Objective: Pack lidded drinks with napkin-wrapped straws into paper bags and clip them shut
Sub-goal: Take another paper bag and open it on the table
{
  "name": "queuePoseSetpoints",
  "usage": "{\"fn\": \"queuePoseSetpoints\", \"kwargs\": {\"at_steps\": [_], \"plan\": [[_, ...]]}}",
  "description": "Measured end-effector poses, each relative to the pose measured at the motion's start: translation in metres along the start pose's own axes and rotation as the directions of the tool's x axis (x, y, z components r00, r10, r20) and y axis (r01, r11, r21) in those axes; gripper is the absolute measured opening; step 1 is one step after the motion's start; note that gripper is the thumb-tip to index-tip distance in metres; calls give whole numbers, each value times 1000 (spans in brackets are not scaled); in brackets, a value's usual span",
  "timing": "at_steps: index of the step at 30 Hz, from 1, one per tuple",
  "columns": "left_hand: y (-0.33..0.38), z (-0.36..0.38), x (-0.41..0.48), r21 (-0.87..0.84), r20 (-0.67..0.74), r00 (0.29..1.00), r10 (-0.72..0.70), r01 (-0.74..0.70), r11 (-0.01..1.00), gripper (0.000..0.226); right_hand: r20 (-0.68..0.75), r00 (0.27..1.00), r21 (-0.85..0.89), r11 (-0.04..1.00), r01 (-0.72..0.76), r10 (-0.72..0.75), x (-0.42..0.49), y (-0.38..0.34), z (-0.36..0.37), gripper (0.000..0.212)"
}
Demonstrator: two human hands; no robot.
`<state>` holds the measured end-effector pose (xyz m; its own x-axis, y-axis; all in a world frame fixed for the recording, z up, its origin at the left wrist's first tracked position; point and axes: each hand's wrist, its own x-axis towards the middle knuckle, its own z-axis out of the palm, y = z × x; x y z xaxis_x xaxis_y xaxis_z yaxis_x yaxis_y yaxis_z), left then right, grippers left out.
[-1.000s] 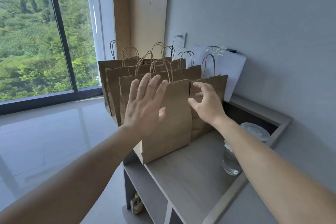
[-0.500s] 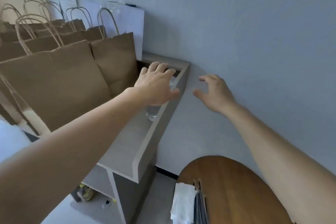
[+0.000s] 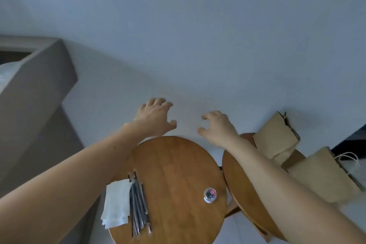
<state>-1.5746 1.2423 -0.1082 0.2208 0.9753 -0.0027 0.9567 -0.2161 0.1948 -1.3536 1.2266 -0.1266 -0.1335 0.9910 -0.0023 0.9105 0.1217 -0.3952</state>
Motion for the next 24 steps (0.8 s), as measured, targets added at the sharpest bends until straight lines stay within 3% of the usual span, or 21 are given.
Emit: {"fn": "queuePoseSetpoints", "kwargs": {"at_steps": [8, 14, 20, 24], "plan": [[96, 75, 52, -15, 197, 961, 193, -194, 981, 68, 6, 973, 42, 972, -232, 231, -35, 107, 2, 56], [159, 101, 97, -93, 220, 909, 355, -343, 935, 67, -61, 874, 75, 875, -478, 482, -58, 176, -9, 59], [200, 134, 127, -133, 266, 896, 355, -330, 934, 65, -64, 774, 47, 777, -628, 630, -48, 268, -21, 40], [223, 152, 157, -156, 296, 917, 267, -229, 961, 63, -53, 714, 67, 716, -695, 698, -5, 349, -25, 42]]}}
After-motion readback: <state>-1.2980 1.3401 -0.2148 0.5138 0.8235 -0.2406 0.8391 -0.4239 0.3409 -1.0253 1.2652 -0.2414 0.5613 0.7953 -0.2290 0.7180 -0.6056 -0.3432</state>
